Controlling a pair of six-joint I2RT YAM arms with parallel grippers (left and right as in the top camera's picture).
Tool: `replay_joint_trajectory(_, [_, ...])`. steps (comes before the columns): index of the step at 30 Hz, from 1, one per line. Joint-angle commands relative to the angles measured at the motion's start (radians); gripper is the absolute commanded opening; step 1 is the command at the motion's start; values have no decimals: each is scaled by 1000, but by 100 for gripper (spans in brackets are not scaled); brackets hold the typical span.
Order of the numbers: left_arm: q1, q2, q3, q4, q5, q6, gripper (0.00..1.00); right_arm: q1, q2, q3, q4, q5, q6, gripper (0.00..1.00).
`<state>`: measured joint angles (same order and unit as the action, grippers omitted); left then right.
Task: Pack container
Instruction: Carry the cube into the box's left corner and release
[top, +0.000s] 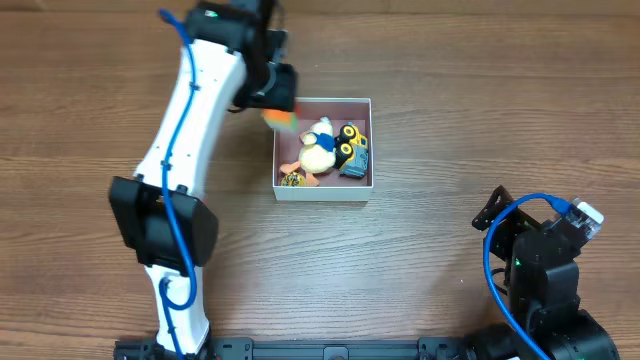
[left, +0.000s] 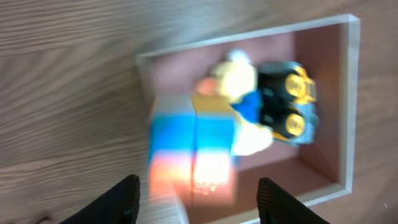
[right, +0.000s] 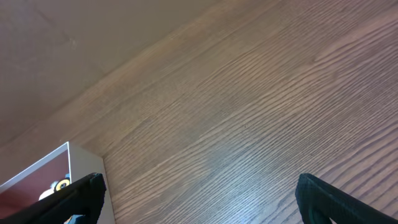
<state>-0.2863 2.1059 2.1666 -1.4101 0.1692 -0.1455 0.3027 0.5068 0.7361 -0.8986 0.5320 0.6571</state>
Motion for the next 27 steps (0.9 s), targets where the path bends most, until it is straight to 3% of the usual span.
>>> replay_joint_trajectory(1, [-67,0,12,4,1,-14,61,2,-7,3,6,16,-2,100])
replay_joint_trajectory(5, [-87,0,11,12,-19,-42,63,2,-7,3,6,16,-2,100])
replay_joint_trajectory(6, [-87,0,11,12,-23,-41,80,2,-7,3,6,16,-2,100])
replay_joint_trajectory(8, [-77,0,11,-5,-47,-42,86,2,-7,3,6,16,-2,100])
replay_joint_trajectory(9, [-67,-3,11,-27,-46,-43,98,2,-7,3,6,16,-2,100])
replay_joint_trajectory(10, [-55,-7,11,-48,-50,-55,100,2,-7,3,6,16,-2,100])
replay_joint_trajectory(16, [107,-89,13,-207,-209,-219,100,2,-7,3,6,16,-2,100])
replay_joint_trajectory(22, [266,-288,6,-280,-108,-191,100,2,-7,3,6,16,-2,100])
replay_joint_trajectory(27, [234,-500,-102,-279,-119,-113,100,2,-7,3,6,16,-2,100])
